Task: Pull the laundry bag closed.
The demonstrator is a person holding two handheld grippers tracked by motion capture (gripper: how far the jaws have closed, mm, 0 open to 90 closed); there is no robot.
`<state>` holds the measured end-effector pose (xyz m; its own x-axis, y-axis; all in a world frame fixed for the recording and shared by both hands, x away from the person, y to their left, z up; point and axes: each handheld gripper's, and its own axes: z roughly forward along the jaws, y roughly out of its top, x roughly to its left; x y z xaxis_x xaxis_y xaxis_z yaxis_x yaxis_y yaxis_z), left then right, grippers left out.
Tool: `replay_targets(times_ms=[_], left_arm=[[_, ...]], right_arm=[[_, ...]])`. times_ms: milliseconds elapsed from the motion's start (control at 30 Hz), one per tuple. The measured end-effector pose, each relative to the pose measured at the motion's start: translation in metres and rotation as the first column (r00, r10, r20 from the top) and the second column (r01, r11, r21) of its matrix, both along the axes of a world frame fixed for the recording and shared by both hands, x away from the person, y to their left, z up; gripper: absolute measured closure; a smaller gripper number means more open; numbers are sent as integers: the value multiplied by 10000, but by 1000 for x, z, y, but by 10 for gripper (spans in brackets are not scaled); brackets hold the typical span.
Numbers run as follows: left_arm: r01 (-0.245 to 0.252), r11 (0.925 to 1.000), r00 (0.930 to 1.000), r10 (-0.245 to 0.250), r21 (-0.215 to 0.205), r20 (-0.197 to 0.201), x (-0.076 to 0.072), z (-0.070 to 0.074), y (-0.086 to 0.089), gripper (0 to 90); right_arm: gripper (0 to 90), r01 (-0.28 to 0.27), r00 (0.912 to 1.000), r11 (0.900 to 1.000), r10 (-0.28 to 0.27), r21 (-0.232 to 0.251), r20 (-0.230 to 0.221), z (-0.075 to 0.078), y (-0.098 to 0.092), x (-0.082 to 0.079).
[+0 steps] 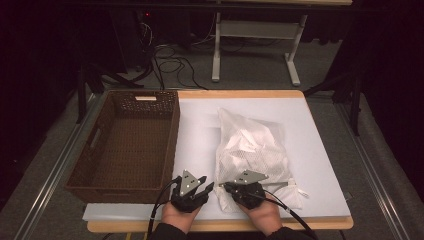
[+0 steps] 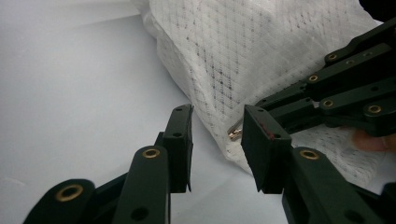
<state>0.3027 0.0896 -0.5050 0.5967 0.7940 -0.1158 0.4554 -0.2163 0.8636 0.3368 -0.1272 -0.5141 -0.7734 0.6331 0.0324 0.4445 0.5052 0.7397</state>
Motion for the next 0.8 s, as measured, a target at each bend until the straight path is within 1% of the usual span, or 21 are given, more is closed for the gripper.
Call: replay_targets(times_ms=[100, 200, 233, 267, 300, 400, 467, 500, 567, 633, 700, 733, 767, 800], left_arm=[[-25, 10000, 10000, 25, -25, -2, 0, 0, -1, 632], [-21, 10000, 10000, 21, 7, 9, -1, 0, -1, 632], [-37, 10000, 10000, 37, -19, 14, -1, 0, -1, 632], [-24, 10000, 10000, 24, 0, 9, -1, 0, 0, 632], [-32, 10000, 10000, 32, -9, 12, -1, 0, 0, 632], [-77, 10000, 10000, 77, -35, 29, -1, 0, 1, 631], [-127, 9999, 9999, 128, -97, 23, 0, 0, 2, 630], [-116, 9999, 9999, 117, -64, 41, 0, 1, 2, 630], [-109, 9998, 9999, 111, -157, 92, -1, 1, 2, 629], [-60, 9998, 9999, 62, -164, 141, -1, 1, 2, 623], [-3, 9997, 9998, 7, -224, 187, -1, 1, 0, 613], [50, 9998, 9997, -45, -214, 221, -2, 1, -1, 611], [86, 9998, 9996, -81, -183, 254, -2, 1, -2, 605], [104, 9998, 9995, -99, -172, 292, -2, 0, -4, 603]], right_arm=[[837, -34, 9999, 9999, 33, -121, -109, -2, 3, 2], [820, -41, 9999, 10000, 40, -66, -139, -2, 7, 5], [828, -62, 9999, 9999, 61, -96, -152, -2, 8, 5], [860, -166, 9997, 9997, 164, -157, -164, -2, 9, 5], [873, -234, 9997, 9997, 233, -119, -115, -2, 9, 4], [876, -462, 9989, 9988, 463, -148, 55, 1, 8, 1], [876, -604, 9981, 9982, 604, -13, 146, 5, 4, -3], [876, -685, 9974, 9976, 682, 110, 252, 7, 1, -4], [876, -820, 9957, 9966, 817, 50, 445, 12, -5, -8], [877, -809, 9950, 9965, 795, 221, 604, 15, -10, -12], [877, -804, 9948, 9957, 773, 455, 660, 16, -14, -15], [876, -878, 9929, 9947, 831, 529, 846, 15, -14, -15], [876, -857, 9929, 9955, 819, 414, 862, 15, -15, -16], [876, -853, 9922, 9955, 811, 416, 950, 15, -15, -16]])
